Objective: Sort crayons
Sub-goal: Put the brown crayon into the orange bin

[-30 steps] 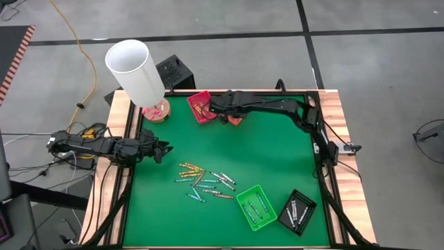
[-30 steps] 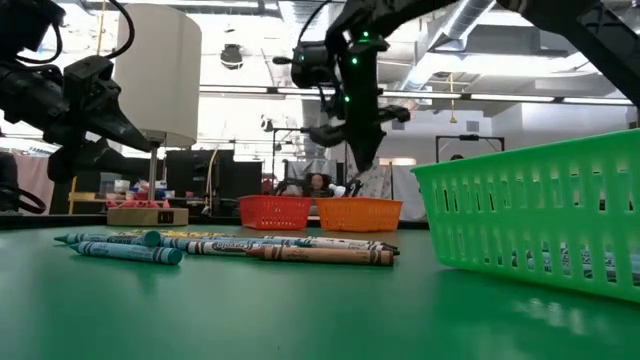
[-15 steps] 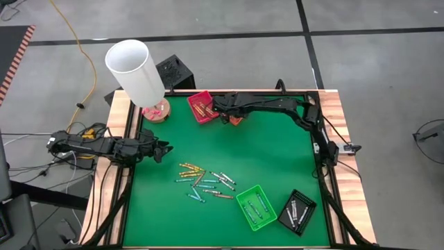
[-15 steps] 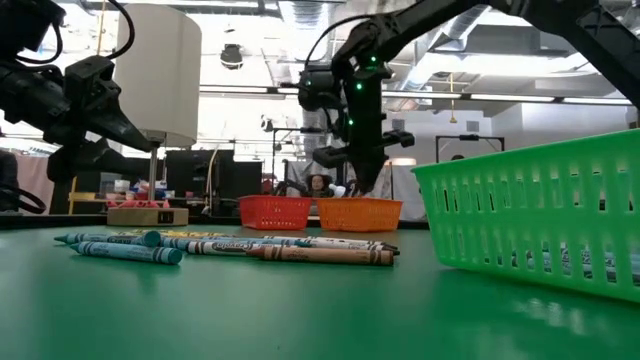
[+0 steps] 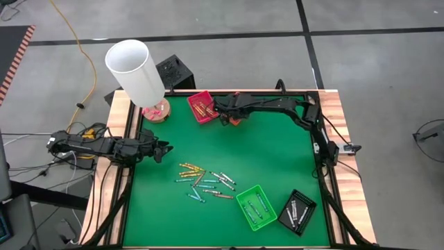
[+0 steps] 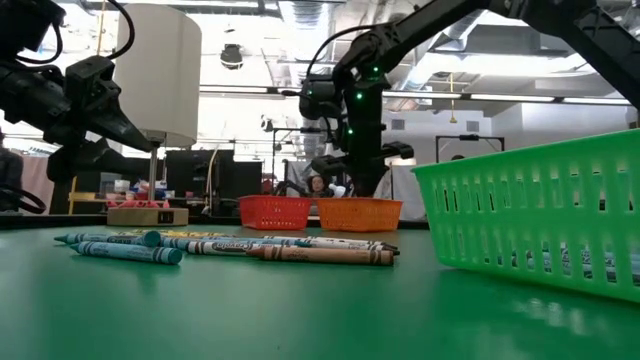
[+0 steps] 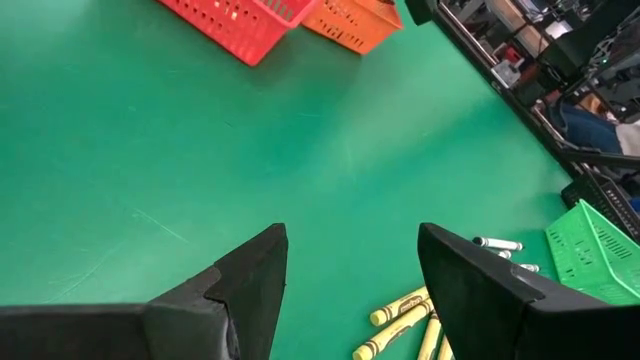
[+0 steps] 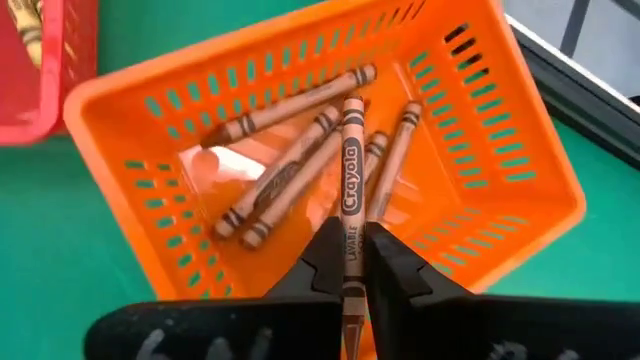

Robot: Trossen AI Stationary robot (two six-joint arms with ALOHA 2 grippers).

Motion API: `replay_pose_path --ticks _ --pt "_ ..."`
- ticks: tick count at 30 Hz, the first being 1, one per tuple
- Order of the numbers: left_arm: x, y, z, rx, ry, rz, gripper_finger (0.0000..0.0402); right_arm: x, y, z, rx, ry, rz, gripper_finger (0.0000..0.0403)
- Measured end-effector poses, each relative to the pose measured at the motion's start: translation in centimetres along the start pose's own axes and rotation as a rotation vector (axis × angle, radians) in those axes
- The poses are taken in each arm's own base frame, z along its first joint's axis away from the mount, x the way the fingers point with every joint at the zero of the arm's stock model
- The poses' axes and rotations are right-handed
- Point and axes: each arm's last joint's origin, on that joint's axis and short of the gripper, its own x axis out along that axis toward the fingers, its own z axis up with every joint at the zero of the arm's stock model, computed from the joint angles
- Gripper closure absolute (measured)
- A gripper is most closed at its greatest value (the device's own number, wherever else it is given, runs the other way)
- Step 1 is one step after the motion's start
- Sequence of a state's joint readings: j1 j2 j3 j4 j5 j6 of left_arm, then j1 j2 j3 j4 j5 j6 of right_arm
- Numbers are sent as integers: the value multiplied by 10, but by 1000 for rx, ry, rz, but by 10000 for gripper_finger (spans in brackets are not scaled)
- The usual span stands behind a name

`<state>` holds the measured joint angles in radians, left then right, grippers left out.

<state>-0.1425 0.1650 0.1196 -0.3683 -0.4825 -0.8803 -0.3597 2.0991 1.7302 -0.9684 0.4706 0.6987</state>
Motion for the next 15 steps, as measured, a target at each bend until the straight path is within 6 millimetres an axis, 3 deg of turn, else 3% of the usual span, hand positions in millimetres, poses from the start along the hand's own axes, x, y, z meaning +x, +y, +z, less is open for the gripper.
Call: replay_pose_path --ticks 15 --pt "0 0 0 1 -2 1 186 0 2 5 -26 -35 30 333"
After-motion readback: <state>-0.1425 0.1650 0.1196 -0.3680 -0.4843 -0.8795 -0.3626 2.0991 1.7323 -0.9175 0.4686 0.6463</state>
